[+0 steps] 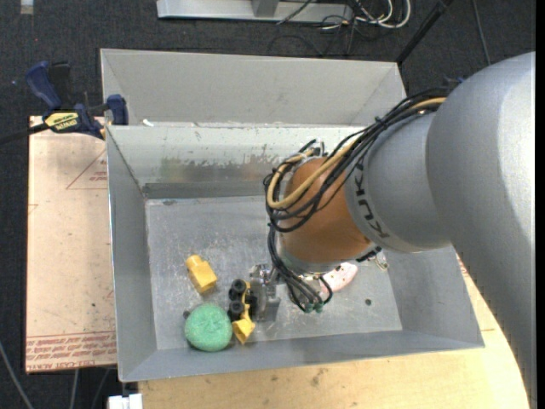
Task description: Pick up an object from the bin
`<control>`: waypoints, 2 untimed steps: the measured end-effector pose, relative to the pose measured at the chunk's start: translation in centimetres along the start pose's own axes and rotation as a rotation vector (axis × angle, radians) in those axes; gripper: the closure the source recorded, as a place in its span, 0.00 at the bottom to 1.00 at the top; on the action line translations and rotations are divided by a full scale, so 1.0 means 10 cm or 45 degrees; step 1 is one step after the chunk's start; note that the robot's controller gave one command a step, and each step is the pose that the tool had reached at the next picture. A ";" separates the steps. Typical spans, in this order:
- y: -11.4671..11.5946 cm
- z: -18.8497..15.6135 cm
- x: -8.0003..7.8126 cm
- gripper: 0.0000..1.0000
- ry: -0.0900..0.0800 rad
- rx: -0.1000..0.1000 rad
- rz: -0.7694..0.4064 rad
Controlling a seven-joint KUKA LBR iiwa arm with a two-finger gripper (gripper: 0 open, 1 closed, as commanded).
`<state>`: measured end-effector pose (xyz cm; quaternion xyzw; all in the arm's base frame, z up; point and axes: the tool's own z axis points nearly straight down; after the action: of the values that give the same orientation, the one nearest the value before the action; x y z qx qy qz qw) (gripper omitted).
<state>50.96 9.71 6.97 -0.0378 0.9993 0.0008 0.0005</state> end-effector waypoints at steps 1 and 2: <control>0.00 0.00 0.00 0.00 0.001 0.000 0.001; 0.00 0.00 0.00 0.00 0.001 0.000 0.001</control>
Offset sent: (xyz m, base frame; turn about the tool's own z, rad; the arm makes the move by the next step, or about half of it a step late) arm 0.0000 0.0000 0.0000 0.0000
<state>50.93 9.70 6.96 -0.0376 0.9993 0.0008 0.0001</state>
